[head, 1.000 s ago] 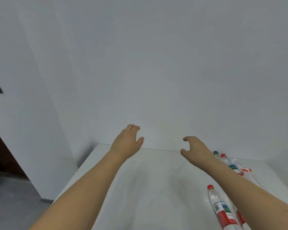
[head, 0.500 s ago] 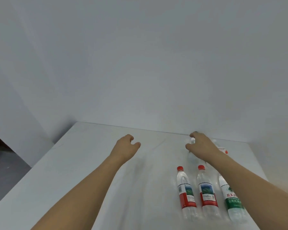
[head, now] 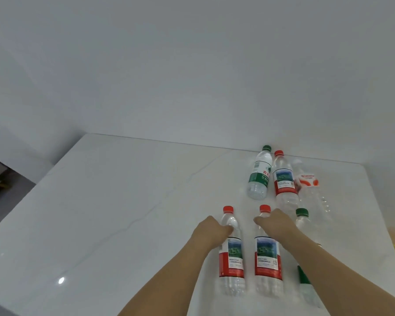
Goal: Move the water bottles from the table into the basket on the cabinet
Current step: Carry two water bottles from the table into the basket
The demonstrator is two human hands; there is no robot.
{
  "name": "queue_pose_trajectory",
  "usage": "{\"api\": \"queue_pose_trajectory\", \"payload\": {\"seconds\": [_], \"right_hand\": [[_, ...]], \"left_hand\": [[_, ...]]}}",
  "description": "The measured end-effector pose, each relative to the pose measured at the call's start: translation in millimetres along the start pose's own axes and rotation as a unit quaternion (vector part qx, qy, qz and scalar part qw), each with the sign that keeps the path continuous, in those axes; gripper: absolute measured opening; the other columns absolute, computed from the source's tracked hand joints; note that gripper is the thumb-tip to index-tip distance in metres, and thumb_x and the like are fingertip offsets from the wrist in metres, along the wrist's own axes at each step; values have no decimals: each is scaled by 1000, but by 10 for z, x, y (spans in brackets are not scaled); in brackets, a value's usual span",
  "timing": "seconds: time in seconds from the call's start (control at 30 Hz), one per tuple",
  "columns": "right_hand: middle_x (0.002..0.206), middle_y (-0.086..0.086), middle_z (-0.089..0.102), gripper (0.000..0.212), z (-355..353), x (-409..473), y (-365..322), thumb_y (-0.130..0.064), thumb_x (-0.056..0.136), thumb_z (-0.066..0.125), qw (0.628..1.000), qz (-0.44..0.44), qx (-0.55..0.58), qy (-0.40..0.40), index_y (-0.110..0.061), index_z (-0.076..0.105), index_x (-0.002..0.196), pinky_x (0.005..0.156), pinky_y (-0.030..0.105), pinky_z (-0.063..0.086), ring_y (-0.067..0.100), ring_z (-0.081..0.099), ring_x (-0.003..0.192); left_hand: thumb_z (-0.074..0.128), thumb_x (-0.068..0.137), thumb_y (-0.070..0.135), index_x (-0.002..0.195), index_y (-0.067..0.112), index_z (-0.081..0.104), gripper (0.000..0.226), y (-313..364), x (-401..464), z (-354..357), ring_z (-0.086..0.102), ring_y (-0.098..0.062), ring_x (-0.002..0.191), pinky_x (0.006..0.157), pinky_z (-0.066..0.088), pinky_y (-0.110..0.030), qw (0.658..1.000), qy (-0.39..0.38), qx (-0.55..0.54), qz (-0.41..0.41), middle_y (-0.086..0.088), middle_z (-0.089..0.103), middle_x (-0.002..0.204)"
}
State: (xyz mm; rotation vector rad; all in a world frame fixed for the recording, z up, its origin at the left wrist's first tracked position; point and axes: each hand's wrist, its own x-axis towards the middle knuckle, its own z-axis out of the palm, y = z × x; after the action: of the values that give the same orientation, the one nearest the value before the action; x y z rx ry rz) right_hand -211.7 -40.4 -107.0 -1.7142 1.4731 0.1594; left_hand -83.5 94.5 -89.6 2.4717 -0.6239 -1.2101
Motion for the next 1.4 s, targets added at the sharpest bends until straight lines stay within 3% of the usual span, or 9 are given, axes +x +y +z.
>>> {"api": "queue_pose_trajectory", "payload": {"seconds": [0.1, 0.23, 0.37, 0.5, 0.63, 0.73, 0.93, 1.17, 1.4], "right_hand": [[74, -4, 52, 32, 173, 169, 160, -39, 86, 67, 1000, 25, 12, -6, -22, 42, 74, 54, 22, 37, 11, 51, 64], [79, 2, 58, 44, 320, 288, 270, -47, 70, 77, 996, 47, 69, -20, -21, 42, 75, 54, 29, 41, 18, 58, 69], [83, 9, 64, 39, 357, 284, 336, -42, 67, 77, 982, 57, 179, -15, -16, 51, 80, 60, 33, 51, 25, 64, 73], [96, 2, 62, 35, 172, 144, 255, -37, 75, 77, 937, 49, 347, -6, -23, 53, 96, 59, 32, 49, 24, 62, 82], [97, -4, 65, 26, -210, -190, -194, -28, 80, 75, 910, -31, 412, 15, -32, 55, 97, 75, 42, 53, 23, 63, 87], [95, -7, 62, 25, -625, -610, -679, -29, 80, 74, 891, -116, 438, 29, -31, 55, 95, 72, 36, 48, 16, 60, 84], [98, -4, 65, 34, -1489, -1645, -1625, -34, 78, 75, 852, -295, 424, 85, -22, 57, 104, 80, 37, 49, 21, 63, 92], [91, -8, 68, 39, -1899, -2797, -2471, -48, 66, 74, 799, -442, 397, 89, -30, 57, 95, 65, 30, 50, 14, 67, 82], [91, -8, 66, 44, -1642, -3759, -3033, -53, 59, 72, 763, -508, 388, 97, -32, 54, 92, 64, 29, 50, 13, 66, 80]], "left_hand": [[61, 81, 59, 122, 16, 55, 60, 21, 198, 277, 56, -13, 70, 56, 44, -27, 999, -8, 10, -39, 0, 62, 100], [68, 64, 64, 119, 16, 55, 74, 31, 366, 475, 66, -18, 79, 63, 53, -29, 998, -5, 1, -56, -1, 67, 98], [70, 64, 59, 102, 18, 56, 58, -11, 384, 440, 62, -13, 68, 62, 55, -28, 999, 14, -16, -49, 4, 61, 81], [74, 68, 52, 114, 15, 51, 63, -8, 243, 162, 65, -21, 87, 74, 57, -33, 995, 57, -71, -36, -3, 63, 99], [76, 72, 46, 119, 19, 45, 62, 222, -115, -372, 59, -21, 93, 66, 50, -28, 982, 162, -93, 25, -2, 59, 107], [75, 71, 43, 115, 21, 44, 58, 452, -547, -850, 58, -21, 92, 64, 48, -27, 964, 226, -118, 79, 0, 57, 104], [76, 71, 45, 118, 24, 43, 61, 905, -1651, -1867, 60, -22, 97, 70, 57, -32, 913, 339, -146, 174, 2, 57, 104], [75, 69, 51, 119, 26, 45, 63, 1029, -2911, -2870, 63, -20, 93, 70, 61, -36, 833, 441, -192, 273, 3, 60, 104], [73, 71, 54, 118, 25, 47, 61, 566, -3749, -3521, 64, -21, 90, 68, 60, -36, 789, 522, -152, 285, 2, 60, 101]]}}
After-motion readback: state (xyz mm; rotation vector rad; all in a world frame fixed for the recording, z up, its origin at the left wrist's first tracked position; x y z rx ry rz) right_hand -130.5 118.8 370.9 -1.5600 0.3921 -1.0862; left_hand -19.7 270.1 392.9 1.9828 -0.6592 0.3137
